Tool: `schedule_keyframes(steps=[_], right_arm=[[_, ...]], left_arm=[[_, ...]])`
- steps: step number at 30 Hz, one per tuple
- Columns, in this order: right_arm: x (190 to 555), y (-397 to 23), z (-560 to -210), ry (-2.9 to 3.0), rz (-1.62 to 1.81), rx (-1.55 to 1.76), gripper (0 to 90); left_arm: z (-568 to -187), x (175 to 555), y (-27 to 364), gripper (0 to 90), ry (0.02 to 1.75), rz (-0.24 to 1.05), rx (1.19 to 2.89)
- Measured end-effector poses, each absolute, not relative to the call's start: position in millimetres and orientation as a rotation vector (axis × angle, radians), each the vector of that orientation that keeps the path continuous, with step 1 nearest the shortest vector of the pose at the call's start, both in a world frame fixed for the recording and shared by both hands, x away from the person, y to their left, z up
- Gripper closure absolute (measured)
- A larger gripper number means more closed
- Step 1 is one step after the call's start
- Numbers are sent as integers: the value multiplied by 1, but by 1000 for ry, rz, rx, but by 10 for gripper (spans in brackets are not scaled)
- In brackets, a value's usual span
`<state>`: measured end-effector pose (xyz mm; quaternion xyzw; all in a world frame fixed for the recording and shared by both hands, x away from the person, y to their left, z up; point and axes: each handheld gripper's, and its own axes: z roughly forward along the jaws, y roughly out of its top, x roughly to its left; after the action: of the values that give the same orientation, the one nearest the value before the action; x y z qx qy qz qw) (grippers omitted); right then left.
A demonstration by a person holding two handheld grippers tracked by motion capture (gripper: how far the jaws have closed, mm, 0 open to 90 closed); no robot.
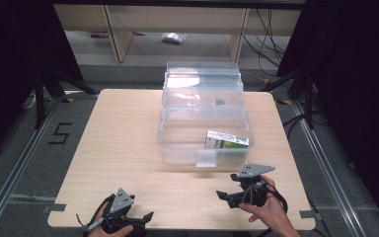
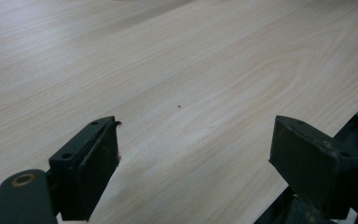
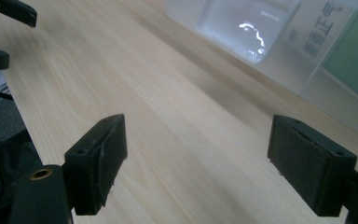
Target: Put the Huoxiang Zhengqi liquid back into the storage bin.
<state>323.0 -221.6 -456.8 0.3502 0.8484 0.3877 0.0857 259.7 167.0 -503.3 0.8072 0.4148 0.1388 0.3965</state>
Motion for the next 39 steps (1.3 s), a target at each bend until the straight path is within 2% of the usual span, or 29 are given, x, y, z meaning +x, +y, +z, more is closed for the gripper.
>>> schedule_keyframes(steps=[12,19,39], right_arm=[[311,-228,-476,2548,1111,1082,201],[303,-234,-479,2536,1105,1151,162],[286,-245,-494,2550,1015,1161,163]], left_arm=[[-503,259,167,149,1045,353,2046],[-503,258,166,149,1051,343,2030],[-503,259,167,149,1044,361,2057]])
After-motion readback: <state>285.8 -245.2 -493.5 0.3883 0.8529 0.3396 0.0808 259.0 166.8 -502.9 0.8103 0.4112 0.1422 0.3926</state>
